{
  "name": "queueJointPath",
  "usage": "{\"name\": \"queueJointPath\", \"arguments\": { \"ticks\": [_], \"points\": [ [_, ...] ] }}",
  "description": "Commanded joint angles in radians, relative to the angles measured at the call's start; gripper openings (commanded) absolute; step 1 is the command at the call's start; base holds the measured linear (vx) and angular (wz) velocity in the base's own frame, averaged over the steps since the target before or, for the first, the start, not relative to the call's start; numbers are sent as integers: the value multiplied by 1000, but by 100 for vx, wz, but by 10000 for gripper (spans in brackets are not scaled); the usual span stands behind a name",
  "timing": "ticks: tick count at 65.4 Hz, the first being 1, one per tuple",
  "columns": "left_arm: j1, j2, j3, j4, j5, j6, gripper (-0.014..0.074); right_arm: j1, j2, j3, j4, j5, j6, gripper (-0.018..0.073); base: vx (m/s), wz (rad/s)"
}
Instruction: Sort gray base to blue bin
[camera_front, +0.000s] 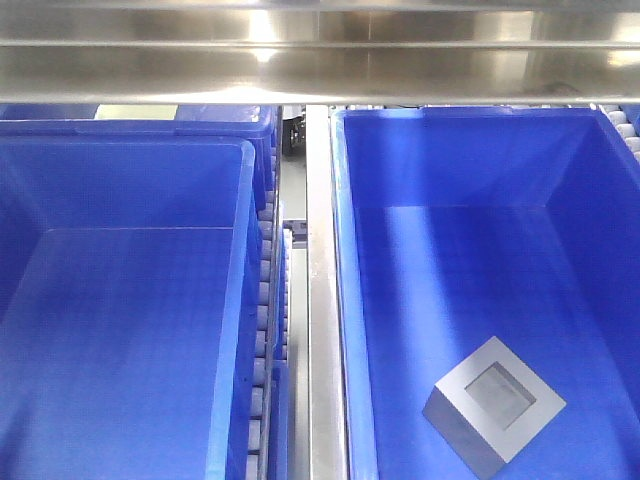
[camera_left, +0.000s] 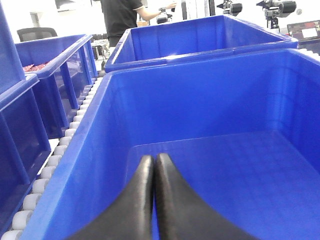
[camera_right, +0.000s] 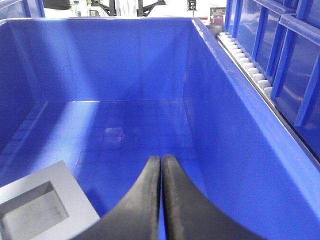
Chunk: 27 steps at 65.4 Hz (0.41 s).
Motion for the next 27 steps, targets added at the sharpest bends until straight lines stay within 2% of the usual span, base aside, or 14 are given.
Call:
{"name": "queueJointPath", "arguments": {
  "ticks": [1, 27],
  "points": [
    [1, -10, -25, -3, -78, 1, -6, 0, 1, 6, -7, -38, -8, -5, 0, 0],
    [1, -10, -25, -3, -78, 1, -6, 0, 1, 6, -7, -38, -8, -5, 0, 0]
  ]
}}
